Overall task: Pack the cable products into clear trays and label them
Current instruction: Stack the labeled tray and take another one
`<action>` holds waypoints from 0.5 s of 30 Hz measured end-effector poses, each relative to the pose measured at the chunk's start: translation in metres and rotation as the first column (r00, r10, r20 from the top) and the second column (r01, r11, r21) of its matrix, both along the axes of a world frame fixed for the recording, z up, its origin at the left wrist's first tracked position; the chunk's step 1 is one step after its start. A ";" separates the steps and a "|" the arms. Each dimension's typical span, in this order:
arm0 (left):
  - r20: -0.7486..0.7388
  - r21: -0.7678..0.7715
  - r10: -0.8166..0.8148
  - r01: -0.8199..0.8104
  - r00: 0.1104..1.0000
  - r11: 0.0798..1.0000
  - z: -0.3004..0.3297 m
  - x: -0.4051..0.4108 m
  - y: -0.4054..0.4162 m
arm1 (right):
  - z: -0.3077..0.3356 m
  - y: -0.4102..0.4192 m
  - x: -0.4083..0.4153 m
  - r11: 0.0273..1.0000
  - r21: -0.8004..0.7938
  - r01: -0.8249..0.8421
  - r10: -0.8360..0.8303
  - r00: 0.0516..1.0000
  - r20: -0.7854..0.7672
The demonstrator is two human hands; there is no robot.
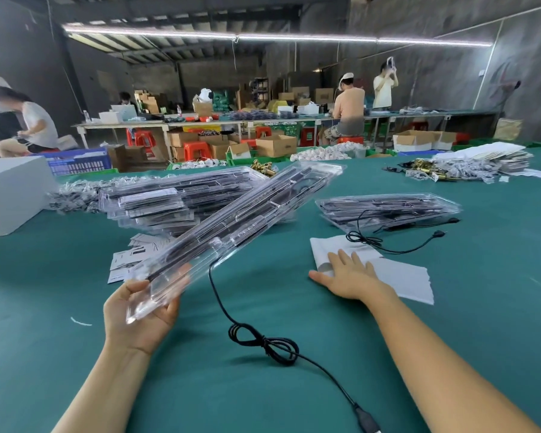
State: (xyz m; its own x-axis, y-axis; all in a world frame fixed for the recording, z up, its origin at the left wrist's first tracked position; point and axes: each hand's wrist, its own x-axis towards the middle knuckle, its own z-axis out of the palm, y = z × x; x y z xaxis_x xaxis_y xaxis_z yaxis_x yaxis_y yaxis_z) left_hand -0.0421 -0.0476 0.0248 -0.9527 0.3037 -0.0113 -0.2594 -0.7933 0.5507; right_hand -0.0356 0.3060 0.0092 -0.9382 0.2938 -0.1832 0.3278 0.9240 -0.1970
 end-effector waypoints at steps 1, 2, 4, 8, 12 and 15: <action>0.004 0.007 -0.003 0.003 1.000 1.000 0.000 0.000 0.001 | -0.001 0.005 -0.007 1.000 -0.003 0.001 -0.001 1.000 -0.015; 0.008 0.016 -0.004 0.004 1.000 1.000 0.000 0.000 0.003 | -0.002 0.009 -0.014 1.000 -0.007 0.007 -0.007 1.000 -0.024; 0.017 0.028 -0.012 0.011 1.000 1.000 0.001 -0.001 0.006 | -0.004 0.018 -0.028 1.000 0.013 0.025 -0.025 0.999 -0.042; 0.020 -0.004 -0.030 0.030 0.999 1.000 0.001 -0.002 0.008 | -0.001 0.024 -0.041 0.996 0.045 0.081 -0.075 0.990 -0.120; 0.017 -0.029 -0.046 0.047 0.999 0.998 0.002 -0.002 0.009 | 0.001 0.016 -0.040 0.993 -0.011 0.120 -0.114 0.907 -0.406; 0.045 -0.031 -0.040 0.041 0.998 0.999 0.000 -0.003 0.010 | 0.002 0.001 -0.030 0.995 -0.028 0.097 -0.097 0.833 -0.545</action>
